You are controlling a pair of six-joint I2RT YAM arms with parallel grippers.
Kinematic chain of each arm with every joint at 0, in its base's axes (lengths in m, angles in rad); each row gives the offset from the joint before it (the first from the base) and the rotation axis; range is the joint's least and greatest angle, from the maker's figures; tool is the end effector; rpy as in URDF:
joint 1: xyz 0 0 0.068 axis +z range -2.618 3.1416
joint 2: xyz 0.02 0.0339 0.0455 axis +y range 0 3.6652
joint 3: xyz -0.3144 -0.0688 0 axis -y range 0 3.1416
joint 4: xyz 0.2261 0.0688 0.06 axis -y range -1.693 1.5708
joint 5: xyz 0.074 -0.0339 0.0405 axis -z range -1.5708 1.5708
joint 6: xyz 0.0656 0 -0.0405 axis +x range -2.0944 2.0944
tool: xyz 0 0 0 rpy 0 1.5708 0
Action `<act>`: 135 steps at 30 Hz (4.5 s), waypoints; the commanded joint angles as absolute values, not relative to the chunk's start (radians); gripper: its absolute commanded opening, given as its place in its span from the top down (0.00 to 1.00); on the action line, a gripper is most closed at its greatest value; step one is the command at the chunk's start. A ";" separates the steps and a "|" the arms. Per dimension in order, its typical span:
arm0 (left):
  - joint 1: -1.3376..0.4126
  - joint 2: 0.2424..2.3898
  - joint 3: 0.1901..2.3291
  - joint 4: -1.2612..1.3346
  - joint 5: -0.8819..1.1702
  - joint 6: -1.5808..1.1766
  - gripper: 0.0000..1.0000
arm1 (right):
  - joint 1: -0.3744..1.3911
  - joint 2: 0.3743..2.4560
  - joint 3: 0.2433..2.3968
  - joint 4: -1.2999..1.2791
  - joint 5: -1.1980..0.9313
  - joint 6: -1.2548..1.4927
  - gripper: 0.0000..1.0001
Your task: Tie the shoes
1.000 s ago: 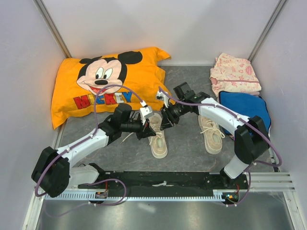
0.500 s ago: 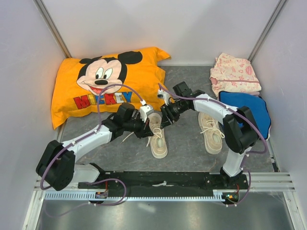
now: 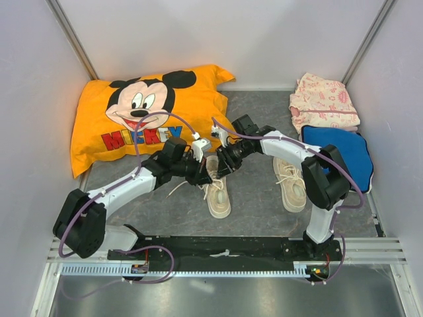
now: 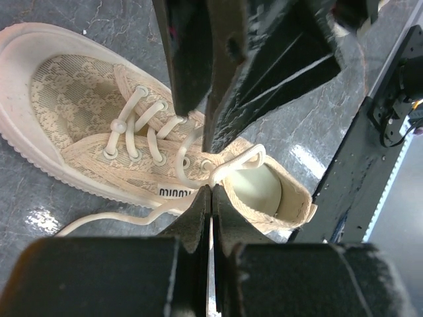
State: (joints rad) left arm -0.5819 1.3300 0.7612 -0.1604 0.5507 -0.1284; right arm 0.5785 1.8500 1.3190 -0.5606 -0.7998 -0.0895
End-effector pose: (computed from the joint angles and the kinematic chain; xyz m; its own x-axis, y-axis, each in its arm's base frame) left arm 0.2023 -0.1742 0.2610 -0.6538 0.2995 -0.6949 0.7165 0.5402 -0.4413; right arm 0.2985 0.2511 0.2467 -0.6812 -0.5192 -0.5161 -0.7217 0.3577 0.5927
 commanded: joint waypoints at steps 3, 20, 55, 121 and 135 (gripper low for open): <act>-0.580 1.354 0.815 -0.164 0.558 -0.230 0.99 | 0.584 1.855 1.347 -0.528 -0.831 -0.083 0.87; -0.577 1.400 0.821 -0.218 0.429 -0.362 0.98 | 0.583 1.747 1.279 -0.497 -0.850 -0.069 1.00; -0.554 1.439 0.686 0.261 0.614 -0.633 0.99 | 0.583 1.766 1.259 -0.492 -0.884 -0.035 0.98; -0.522 1.666 0.545 0.772 0.730 -0.966 0.98 | 0.460 1.824 1.114 -0.333 -0.996 0.259 0.63; -0.522 1.680 0.560 0.781 0.741 -0.963 0.99 | 0.463 1.842 1.118 -0.333 -1.069 0.259 0.86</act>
State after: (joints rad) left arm -0.5228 1.6642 0.5201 0.7399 0.7166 -0.9787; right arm 0.4576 1.8473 1.1122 -0.3553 -1.0042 0.2623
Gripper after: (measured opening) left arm 0.023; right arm 0.204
